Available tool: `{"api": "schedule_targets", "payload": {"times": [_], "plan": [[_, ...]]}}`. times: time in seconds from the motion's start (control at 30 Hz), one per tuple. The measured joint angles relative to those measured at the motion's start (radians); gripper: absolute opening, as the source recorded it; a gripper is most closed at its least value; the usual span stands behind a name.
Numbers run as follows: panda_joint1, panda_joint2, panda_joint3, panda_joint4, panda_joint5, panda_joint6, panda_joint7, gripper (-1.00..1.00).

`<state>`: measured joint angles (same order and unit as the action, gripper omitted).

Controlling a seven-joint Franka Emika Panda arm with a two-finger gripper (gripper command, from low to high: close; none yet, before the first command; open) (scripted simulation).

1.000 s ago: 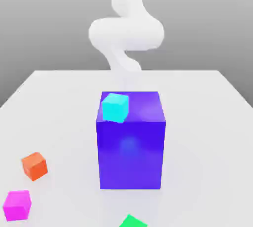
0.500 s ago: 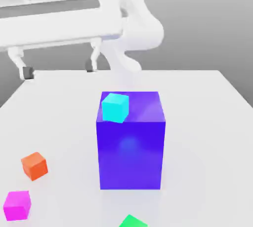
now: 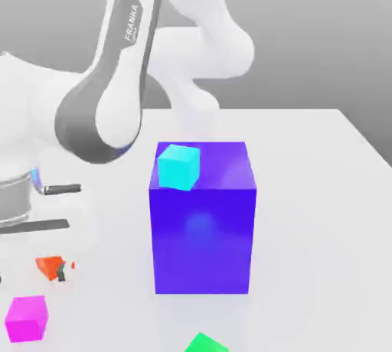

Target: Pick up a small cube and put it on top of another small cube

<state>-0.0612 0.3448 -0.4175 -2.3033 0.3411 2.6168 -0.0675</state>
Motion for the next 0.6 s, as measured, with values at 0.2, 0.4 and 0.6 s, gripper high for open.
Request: {"api": "schedule_targets", "payload": {"times": [0.2,0.4,0.6], "plan": [[-0.094,0.197,0.095,0.041,0.099,0.132,-0.100,-1.00],[-0.100,0.207,0.101,0.043,0.106,0.137,-0.105,-1.00],[0.005,0.042,0.017,0.002,-0.023,0.016,-0.004,-1.00]]}}
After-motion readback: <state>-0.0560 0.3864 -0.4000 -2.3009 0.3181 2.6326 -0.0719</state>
